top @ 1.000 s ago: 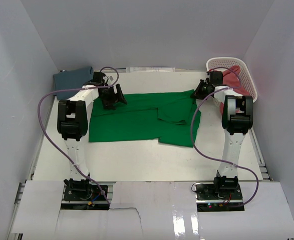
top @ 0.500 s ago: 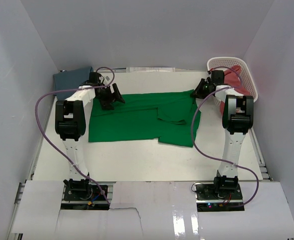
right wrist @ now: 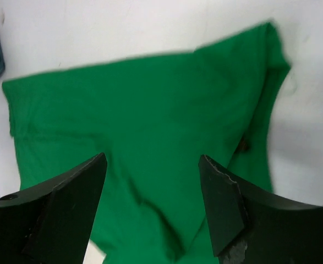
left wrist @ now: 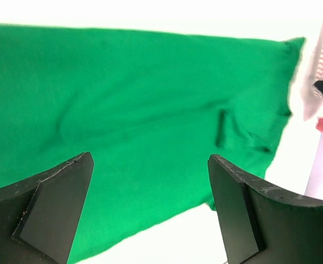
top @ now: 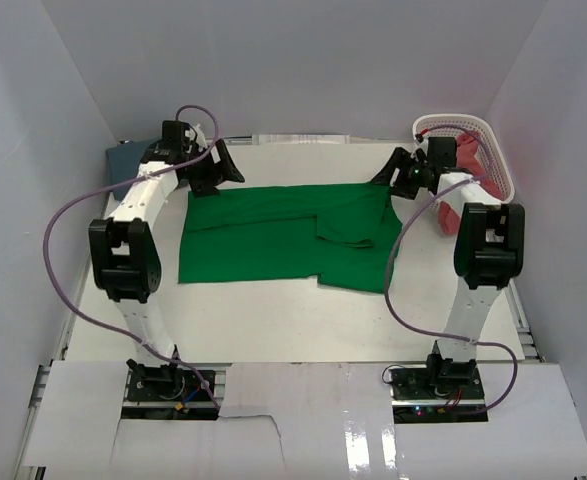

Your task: Fold and stack the t-shirts

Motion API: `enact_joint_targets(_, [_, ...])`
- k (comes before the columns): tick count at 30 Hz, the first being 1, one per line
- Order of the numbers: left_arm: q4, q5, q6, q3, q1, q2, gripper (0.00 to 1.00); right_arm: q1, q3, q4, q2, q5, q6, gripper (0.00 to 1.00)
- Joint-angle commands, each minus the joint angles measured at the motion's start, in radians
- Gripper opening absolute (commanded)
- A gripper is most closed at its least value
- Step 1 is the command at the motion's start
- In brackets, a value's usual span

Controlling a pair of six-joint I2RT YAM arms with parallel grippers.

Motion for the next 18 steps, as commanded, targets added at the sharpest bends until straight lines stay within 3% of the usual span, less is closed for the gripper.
enact_joint_targets(1, [0.012, -0.005, -0.001, -0.101, -0.004, -0.194, 0.96, 0.024, -0.136, 0.006, -0.181, -0.026, -0.014, 0.74])
enact_joint_targets(7, [0.101, 0.094, 0.011, -0.438, -0.055, -0.384, 0.96, 0.024, -0.489, -0.014, -0.512, 0.055, -0.04, 0.84])
enact_joint_targets(10, [0.148, 0.084, 0.005, -0.483, -0.178, -0.412, 0.96, 0.024, -0.659, 0.031, -0.6, 0.003, -0.015, 0.92])
enact_joint_targets(18, [0.381, 0.128, -0.091, -0.514, -0.439, -0.332, 0.96, 0.018, -1.012, 0.111, -0.906, -0.06, 0.069, 0.96])
